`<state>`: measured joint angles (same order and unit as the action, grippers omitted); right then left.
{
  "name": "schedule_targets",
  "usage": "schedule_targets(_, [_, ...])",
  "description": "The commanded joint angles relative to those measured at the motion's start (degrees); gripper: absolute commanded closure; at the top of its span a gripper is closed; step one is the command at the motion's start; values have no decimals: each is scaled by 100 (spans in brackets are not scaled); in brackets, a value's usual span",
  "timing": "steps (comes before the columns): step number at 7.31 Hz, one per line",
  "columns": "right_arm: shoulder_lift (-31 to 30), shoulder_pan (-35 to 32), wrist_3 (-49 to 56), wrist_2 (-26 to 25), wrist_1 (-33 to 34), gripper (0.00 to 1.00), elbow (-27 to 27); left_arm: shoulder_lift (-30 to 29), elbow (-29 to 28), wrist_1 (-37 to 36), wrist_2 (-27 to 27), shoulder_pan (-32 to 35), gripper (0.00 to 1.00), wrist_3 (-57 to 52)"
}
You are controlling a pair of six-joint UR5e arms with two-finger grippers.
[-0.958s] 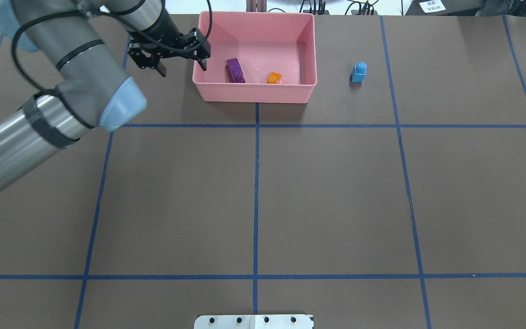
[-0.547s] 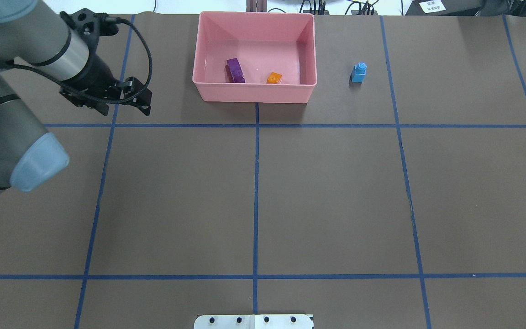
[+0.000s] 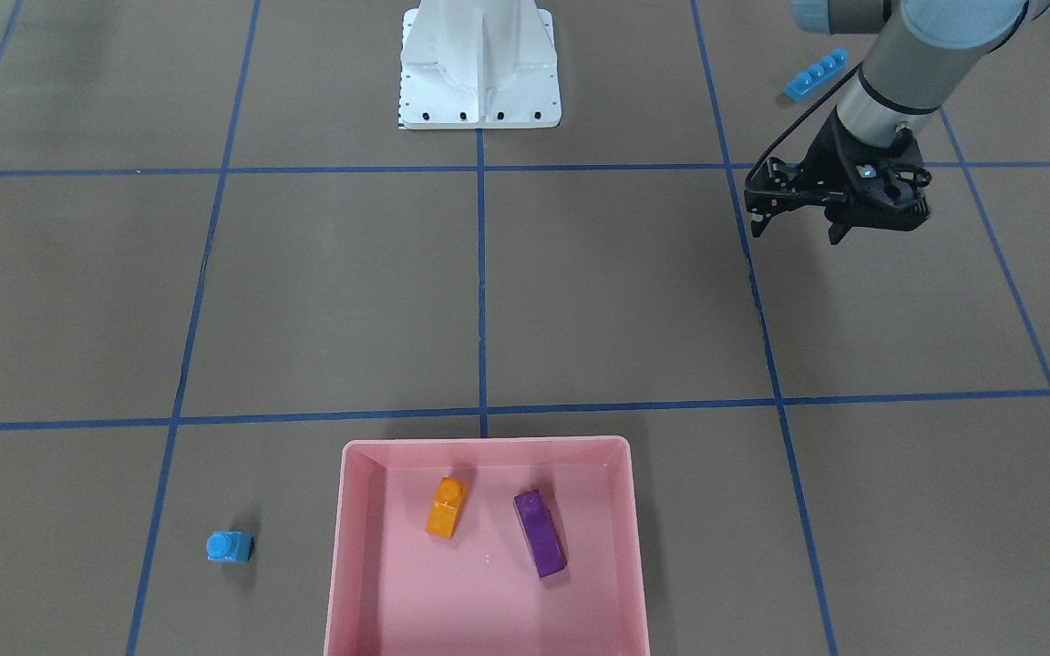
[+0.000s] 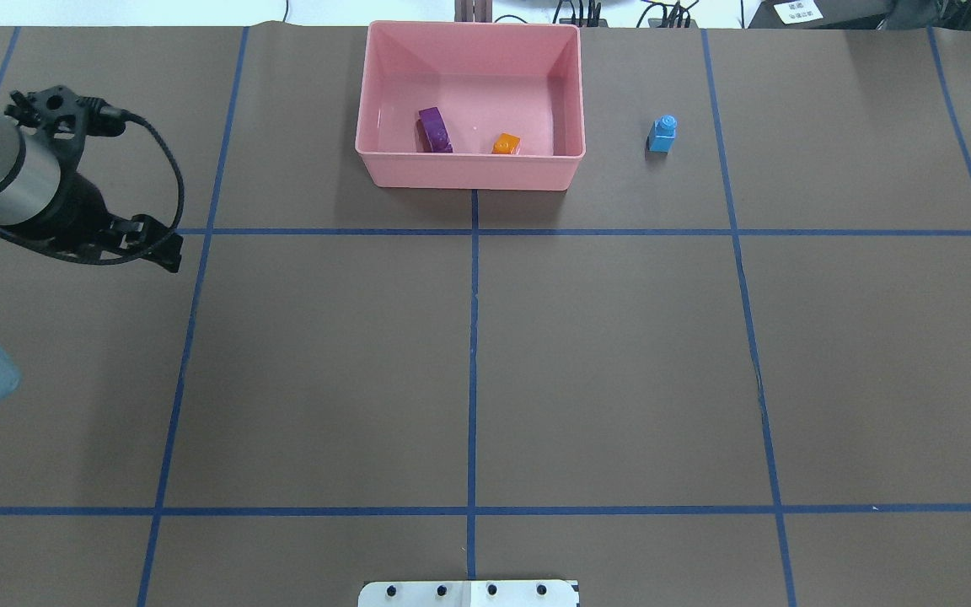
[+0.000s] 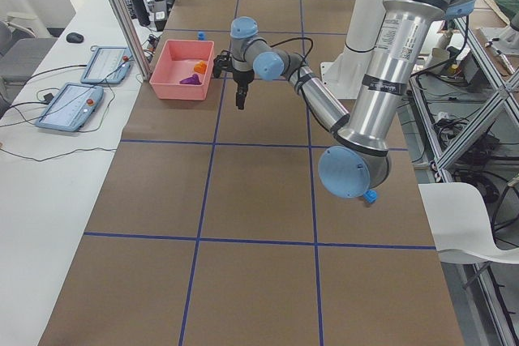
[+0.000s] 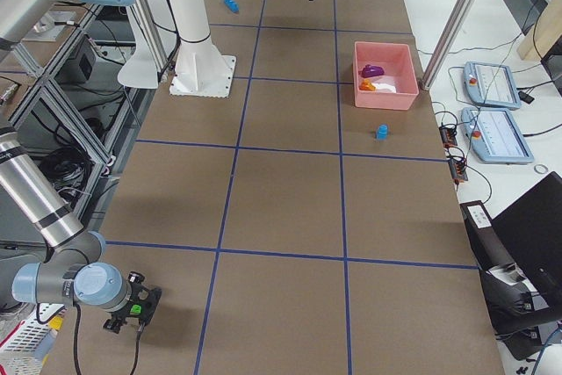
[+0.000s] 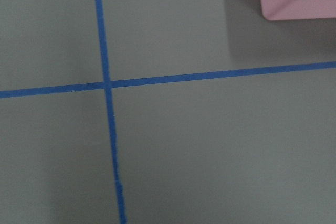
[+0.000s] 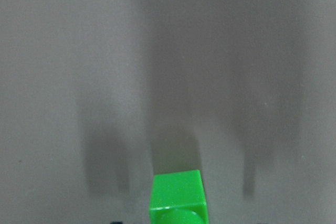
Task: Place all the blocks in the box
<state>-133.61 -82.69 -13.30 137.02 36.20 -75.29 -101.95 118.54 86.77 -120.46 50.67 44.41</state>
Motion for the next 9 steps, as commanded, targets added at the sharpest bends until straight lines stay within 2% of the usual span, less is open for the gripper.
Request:
schedule_targets(1, [10, -2, -129, 97, -43, 92, 23, 866, 310, 24, 110, -22, 0, -502])
schedule_targets(2, [19, -2, -77, 123, -52, 100, 14, 1279, 310, 68, 102, -48, 0, -1052])
schedule_targets(3, [45, -10, -103, 515, -60, 100, -99, 1674, 389, 95, 93, -57, 0, -1789])
schedule_targets(4, [272, -10, -146, 702, -8, 100, -309, 2139, 398, 330, 67, -92, 0, -2509])
schedule_targets(6, [1244, 112, -1256, 721, 246, 100, -818, 3421, 398, 1774, 49, -695, 0, -2807])
schedule_targets(7, [1980, 400, -2133, 739, 682, 100, -1256, 3723, 398, 2174, 92, -1317, 0, -2781])
schedule_targets(8, [2658, 707, -2829, 739, 1487, 100, -1878, 3770, 398, 2195, 84, -1758, 0, -2598])
schedule_targets(9, [3613, 693, -2897, 739, 2661, 100, -2189, 3761, 415, 2213, 75, -2285, 0, -2204])
